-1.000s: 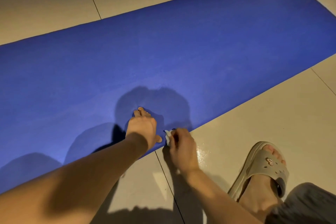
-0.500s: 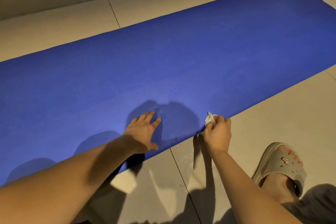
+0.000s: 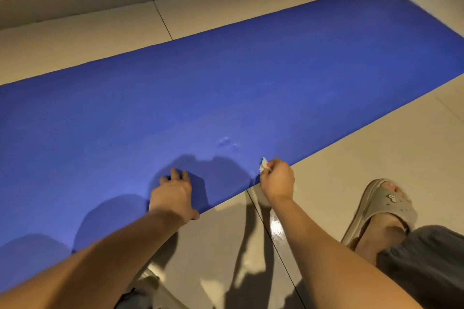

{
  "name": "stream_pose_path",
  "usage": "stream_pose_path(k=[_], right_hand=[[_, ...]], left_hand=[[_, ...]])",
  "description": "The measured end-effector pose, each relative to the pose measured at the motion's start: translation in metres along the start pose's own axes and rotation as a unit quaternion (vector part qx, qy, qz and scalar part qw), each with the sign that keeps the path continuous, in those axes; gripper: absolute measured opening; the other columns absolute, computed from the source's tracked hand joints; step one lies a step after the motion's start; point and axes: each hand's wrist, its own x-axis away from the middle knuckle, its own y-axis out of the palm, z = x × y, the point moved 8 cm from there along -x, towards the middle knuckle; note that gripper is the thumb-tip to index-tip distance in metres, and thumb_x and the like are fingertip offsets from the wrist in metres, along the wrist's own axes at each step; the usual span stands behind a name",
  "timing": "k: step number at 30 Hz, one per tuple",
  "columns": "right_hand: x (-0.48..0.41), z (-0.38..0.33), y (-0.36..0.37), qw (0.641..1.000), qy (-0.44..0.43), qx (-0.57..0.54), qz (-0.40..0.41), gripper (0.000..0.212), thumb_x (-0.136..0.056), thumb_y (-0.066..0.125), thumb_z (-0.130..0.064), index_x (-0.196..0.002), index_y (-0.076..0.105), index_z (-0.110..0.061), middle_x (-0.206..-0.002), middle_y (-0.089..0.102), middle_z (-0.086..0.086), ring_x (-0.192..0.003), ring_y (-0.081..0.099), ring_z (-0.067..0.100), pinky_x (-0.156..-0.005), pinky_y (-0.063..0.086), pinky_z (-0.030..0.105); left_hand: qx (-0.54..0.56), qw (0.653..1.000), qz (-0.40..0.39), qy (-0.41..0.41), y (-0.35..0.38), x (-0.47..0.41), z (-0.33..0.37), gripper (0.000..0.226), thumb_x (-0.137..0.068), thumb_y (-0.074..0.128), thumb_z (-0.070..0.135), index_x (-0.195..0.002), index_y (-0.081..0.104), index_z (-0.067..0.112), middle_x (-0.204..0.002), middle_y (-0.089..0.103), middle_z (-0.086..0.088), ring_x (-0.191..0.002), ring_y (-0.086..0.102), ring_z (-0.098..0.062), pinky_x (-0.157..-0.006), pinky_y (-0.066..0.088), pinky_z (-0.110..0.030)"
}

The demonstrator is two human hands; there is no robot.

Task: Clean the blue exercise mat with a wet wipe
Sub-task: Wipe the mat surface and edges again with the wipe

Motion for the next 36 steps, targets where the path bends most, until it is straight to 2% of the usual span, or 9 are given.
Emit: stream_pose_path(k=[4,8,10,13,16,20,25,31,36], right_hand=[[0.041,-0.028,0.026,0.989,-0.058,0.064,-0.118,0.012,-0.097,0.050,-0.015,-0.094,0.060,-0.008,-0.102,0.056,0.013,-0.083,0.055,0.034,-0.069,0.039,0.032],[0.067,-0.044,0.031,0.953,-0.107,0.159,-0.233,0.037,-0.097,0.044,-0.008,-0.133,0.051,-0.005,-0.130,0.052,0.021,-0.127,0.041,0.032,-0.101,0.040,0.034],[0.072,-0.047,0.031,0.944,-0.104,0.185,-0.251,0.050,-0.098,0.045,-0.009,-0.147,0.038,-0.003,-0.143,0.041,0.022,-0.139,0.034,0.032,-0.109,0.037,0.035],[0.069,-0.042,0.031,0.937,-0.114,0.241,-0.226,0.060,-0.099,0.050,-0.010,-0.155,0.029,-0.009,-0.151,0.030,0.016,-0.133,0.049,0.032,-0.108,0.040,0.034],[0.059,-0.039,0.033,0.939,-0.149,0.253,-0.180,0.054,-0.095,0.055,-0.006,-0.147,0.043,-0.013,-0.144,0.039,0.014,-0.113,0.062,0.033,-0.098,0.048,0.035],[0.060,-0.036,0.041,0.945,-0.139,0.257,-0.145,0.042,-0.097,0.061,-0.013,-0.138,0.051,-0.011,-0.137,0.043,0.013,-0.104,0.064,0.028,-0.092,0.053,0.032],[0.077,-0.043,0.046,0.956,-0.129,0.223,-0.142,0.049,-0.093,0.064,-0.016,-0.138,0.045,-0.007,-0.138,0.038,0.013,-0.111,0.057,0.026,-0.095,0.053,0.031],[0.066,-0.029,0.027,0.978,-0.132,0.134,-0.092,0.030,-0.096,0.054,-0.011,-0.124,0.066,-0.015,-0.124,0.055,0.008,-0.104,0.064,0.030,-0.083,0.048,0.033],[0.039,-0.014,0.017,0.981,-0.162,0.100,-0.045,0.009,-0.098,0.057,-0.024,-0.098,0.061,-0.016,-0.104,0.058,0.002,-0.087,0.061,0.025,-0.067,0.039,0.031]], left_hand=[[0.020,0.999,-0.015,-0.035,0.010,0.007,-0.018,0.119,-0.079,0.071,0.069,-0.159,0.009,0.006,-0.154,0.024,-0.023,-0.126,0.046,-0.040,-0.082,0.058,-0.039],[-0.004,1.000,-0.021,0.004,0.003,0.010,-0.024,0.113,-0.087,0.064,0.067,-0.162,0.005,0.007,-0.165,0.012,-0.026,-0.133,0.049,-0.040,-0.094,0.054,-0.038],[-0.021,0.999,-0.024,-0.001,0.001,0.013,-0.020,0.112,-0.091,0.062,0.066,-0.162,0.000,0.007,-0.167,0.007,-0.026,-0.140,0.042,-0.042,-0.101,0.051,-0.039],[-0.025,0.998,-0.049,-0.033,0.005,0.012,-0.012,0.110,-0.093,0.065,0.057,-0.161,-0.002,0.003,-0.165,0.007,-0.030,-0.144,0.036,-0.046,-0.106,0.048,-0.040],[-0.048,0.997,-0.048,-0.046,-0.001,0.005,-0.007,0.108,-0.092,0.068,0.051,-0.160,0.003,-0.002,-0.164,0.011,-0.033,-0.138,0.046,-0.045,-0.108,0.047,-0.042],[-0.051,0.996,-0.045,-0.054,0.003,0.013,-0.004,0.110,-0.093,0.064,0.055,-0.160,-0.003,-0.001,-0.164,0.008,-0.031,-0.144,0.034,-0.047,-0.107,0.046,-0.041],[-0.025,0.998,0.012,-0.065,0.012,0.022,-0.016,0.112,-0.089,0.065,0.064,-0.162,-0.004,0.014,-0.167,0.004,-0.019,-0.146,0.029,-0.040,-0.083,0.050,-0.032],[-0.027,0.998,-0.030,-0.044,0.011,0.013,-0.012,0.110,-0.093,0.063,0.059,-0.162,-0.006,0.009,-0.167,0.002,-0.024,-0.147,0.028,-0.046,-0.093,0.052,-0.036],[-0.084,0.996,-0.020,-0.027,0.009,0.010,-0.009,0.108,-0.095,0.058,0.061,-0.161,-0.002,0.002,-0.163,0.011,-0.032,-0.142,0.037,-0.049,-0.107,0.046,-0.040]])
